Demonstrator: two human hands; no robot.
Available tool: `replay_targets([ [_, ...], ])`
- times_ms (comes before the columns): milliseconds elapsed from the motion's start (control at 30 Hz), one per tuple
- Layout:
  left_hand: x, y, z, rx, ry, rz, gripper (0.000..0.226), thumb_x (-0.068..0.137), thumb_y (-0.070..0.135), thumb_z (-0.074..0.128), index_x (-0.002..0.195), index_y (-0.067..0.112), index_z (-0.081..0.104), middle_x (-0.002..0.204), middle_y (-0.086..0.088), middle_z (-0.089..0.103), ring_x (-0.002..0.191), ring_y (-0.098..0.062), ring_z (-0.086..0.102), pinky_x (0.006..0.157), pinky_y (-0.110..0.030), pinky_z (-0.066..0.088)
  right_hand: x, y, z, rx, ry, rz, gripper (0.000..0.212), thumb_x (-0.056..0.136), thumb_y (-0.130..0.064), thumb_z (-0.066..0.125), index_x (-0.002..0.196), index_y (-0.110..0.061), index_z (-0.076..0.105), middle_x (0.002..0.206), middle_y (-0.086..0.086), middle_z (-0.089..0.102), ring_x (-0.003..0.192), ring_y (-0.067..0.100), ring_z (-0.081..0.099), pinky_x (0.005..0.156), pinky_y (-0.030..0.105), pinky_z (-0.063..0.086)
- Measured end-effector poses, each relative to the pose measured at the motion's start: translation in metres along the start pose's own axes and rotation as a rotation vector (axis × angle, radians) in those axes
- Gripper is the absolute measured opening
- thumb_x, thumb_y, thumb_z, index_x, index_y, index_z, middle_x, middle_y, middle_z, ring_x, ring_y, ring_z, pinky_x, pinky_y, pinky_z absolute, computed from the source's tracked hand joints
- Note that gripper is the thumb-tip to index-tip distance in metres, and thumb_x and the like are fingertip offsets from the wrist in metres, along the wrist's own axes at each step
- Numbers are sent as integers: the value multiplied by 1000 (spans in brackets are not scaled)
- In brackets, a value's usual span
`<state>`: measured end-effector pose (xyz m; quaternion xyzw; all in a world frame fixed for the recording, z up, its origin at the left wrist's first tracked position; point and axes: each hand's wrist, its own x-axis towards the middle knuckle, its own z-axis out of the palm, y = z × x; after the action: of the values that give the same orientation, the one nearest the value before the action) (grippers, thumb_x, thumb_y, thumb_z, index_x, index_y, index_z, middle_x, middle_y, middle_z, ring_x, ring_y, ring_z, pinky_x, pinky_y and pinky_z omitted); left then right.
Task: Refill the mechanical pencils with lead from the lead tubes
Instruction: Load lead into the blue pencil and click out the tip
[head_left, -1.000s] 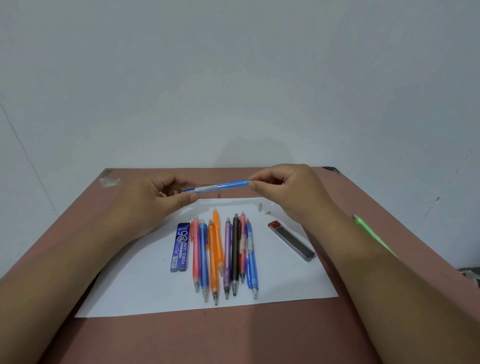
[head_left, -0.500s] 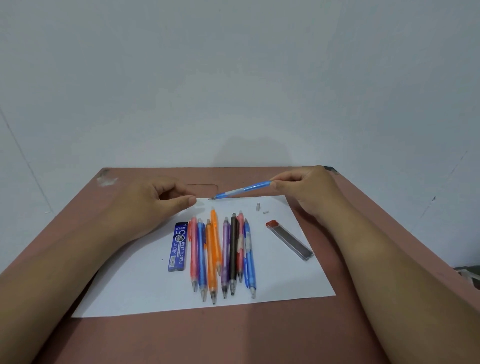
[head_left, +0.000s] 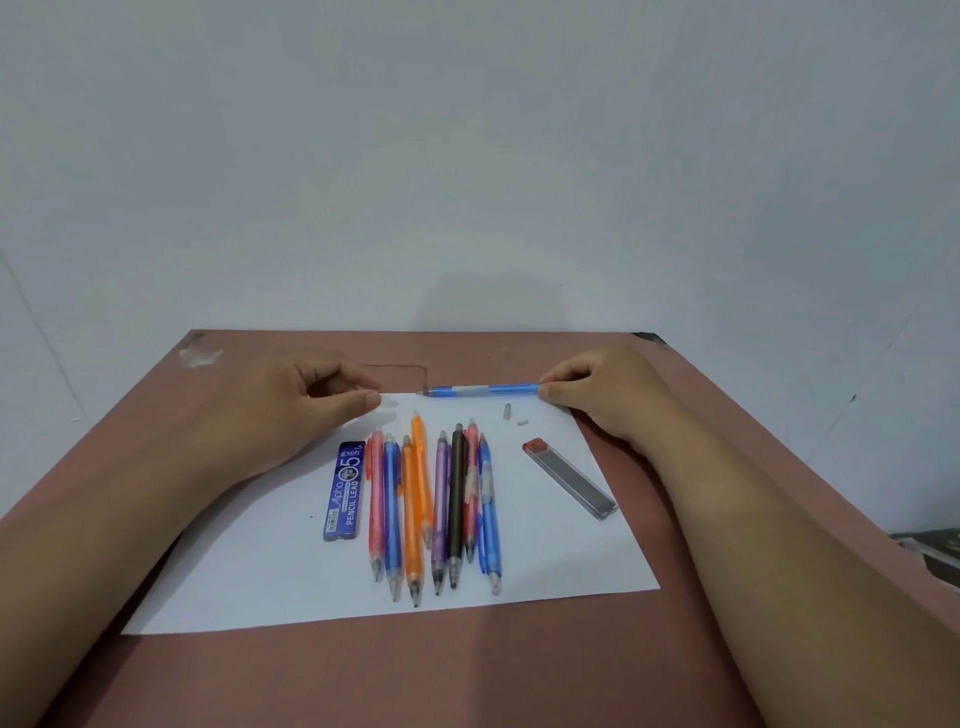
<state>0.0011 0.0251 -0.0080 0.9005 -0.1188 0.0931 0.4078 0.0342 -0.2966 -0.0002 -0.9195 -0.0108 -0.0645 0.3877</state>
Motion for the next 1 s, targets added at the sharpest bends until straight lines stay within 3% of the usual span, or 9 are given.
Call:
replay_targets([
  [467,2,-2,1,6,-6,-8,9,88,43,67,96,40,68,82,32,69,83,15,63,49,-8,45,1,-1,-2,-77,-29,-15,18,91,-26,70,106,-31,79,89,-27,63,85,-11,56,64,9,37],
  [667,2,-2,0,17,2,-9,13,87,45,66,98,40,68,84,32,69,84,15,63,54,-10,44,-9,-18,-12,-142,59,-97,10,89,-26,71,85,-30,79,83,-24,71,83,-4,64,56,6,40],
  [833,1,-2,0,13,8,-7,11,89,41,67,99,39,69,83,30,70,83,13,62,58,-16,45,-27,-32,-25,-250,-92,-108,1,84,-31,77,83,-30,78,84,-23,71,77,-6,61,49,-1,36],
  [1000,1,-3,0,8,20,-13,9,88,44,66,95,40,70,83,28,70,84,10,63,62,-21,48,-39,-43,-28,-312,-225,-122,22,76,-45,85,93,-37,74,82,-18,67,72,-8,59,54,5,38],
])
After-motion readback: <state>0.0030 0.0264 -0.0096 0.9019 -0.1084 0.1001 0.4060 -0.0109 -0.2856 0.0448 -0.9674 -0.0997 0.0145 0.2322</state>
